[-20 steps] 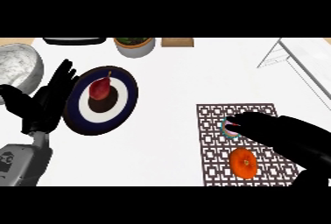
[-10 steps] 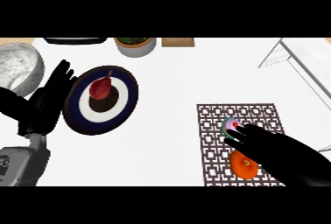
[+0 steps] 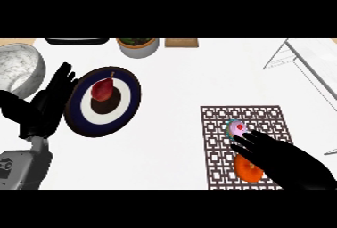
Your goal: Pick the squash from the placemat and place it in the tiered shelf
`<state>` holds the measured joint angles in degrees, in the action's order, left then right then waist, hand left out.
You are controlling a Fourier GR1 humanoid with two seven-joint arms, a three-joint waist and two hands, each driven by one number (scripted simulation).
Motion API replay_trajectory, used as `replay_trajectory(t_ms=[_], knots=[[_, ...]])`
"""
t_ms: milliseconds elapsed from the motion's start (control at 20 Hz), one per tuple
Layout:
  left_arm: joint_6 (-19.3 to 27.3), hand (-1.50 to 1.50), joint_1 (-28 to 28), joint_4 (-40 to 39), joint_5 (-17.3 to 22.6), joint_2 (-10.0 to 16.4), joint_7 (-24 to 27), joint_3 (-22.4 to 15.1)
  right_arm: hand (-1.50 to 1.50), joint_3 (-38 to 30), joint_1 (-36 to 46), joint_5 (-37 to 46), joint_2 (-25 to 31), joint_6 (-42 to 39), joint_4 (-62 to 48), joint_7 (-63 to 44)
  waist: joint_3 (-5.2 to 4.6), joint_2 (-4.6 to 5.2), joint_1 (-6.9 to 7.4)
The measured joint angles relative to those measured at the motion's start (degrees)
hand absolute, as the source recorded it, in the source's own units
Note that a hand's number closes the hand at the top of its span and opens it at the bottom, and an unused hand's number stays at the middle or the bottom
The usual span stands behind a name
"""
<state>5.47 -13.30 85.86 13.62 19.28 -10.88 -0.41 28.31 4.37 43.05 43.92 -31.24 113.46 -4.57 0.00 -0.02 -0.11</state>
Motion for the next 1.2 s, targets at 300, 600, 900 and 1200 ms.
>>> replay_trajectory(t_ms=[300, 600, 900, 1200], knots=[[-1.58, 0.0, 0.24, -0.27, -0.74, -1.0, 0.42, 1.66, -1.5, -1.04, -2.57, 4.98, -3.0, 1.85, -3.24, 4.11, 0.01, 0.01, 0.0], [-2.61, 0.0, -0.85, -1.78, -2.19, -2.31, 0.7, 2.43, -1.5, -0.71, -3.21, 9.92, -8.06, 3.36, -7.42, 5.94, 0.01, 0.02, 0.04], [-2.9, 0.0, 0.56, 0.44, -3.69, -3.62, -0.22, 2.85, -1.5, -2.02, -2.82, 13.59, -11.05, 3.58, -12.11, 9.36, 0.0, 0.01, 0.11], [-3.5, 0.0, -0.95, 0.46, -4.48, -4.23, -1.88, 4.15, -1.5, -2.46, -2.31, 17.23, -15.14, 3.99, -16.67, 11.33, -0.06, -0.05, 0.07]])
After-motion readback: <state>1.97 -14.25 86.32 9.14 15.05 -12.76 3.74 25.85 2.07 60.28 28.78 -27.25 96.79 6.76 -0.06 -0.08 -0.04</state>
